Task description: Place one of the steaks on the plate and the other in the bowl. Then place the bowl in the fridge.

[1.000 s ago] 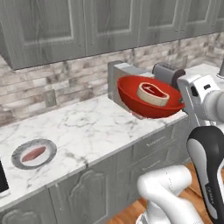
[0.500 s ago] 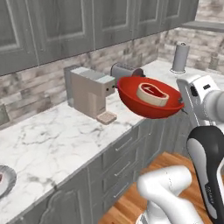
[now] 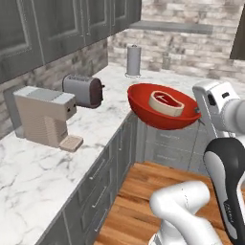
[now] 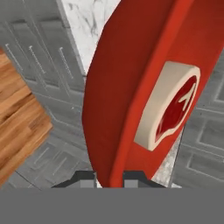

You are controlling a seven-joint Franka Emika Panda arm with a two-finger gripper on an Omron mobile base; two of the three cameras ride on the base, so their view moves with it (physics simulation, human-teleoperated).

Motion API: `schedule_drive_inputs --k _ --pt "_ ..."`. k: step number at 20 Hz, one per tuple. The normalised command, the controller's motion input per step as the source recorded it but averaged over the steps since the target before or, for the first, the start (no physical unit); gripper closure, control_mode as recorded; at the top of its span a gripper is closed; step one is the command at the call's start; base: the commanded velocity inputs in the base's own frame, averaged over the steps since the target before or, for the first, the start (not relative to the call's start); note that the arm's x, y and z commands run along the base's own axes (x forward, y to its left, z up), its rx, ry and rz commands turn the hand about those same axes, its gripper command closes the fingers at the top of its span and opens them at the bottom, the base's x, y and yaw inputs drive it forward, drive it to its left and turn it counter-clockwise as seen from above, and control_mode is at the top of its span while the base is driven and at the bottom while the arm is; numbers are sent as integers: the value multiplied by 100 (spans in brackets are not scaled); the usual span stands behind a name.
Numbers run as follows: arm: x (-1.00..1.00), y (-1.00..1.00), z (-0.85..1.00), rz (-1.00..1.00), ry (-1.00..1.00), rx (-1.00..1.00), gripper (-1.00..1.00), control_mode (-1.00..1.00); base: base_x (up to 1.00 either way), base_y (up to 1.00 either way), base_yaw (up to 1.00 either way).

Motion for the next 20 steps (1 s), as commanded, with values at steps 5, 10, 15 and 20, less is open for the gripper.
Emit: schedule_drive_inputs --k 5,10,15,20 --pt "0 0 0 0 0 0 100 100 0 -39 -58" --pt "0 0 0 0 0 0 100 100 0 -45 -57" --pt "0 0 0 0 0 0 100 100 3 -24 -57" --pt "0 0 0 0 0 0 100 100 35 -1 -39"
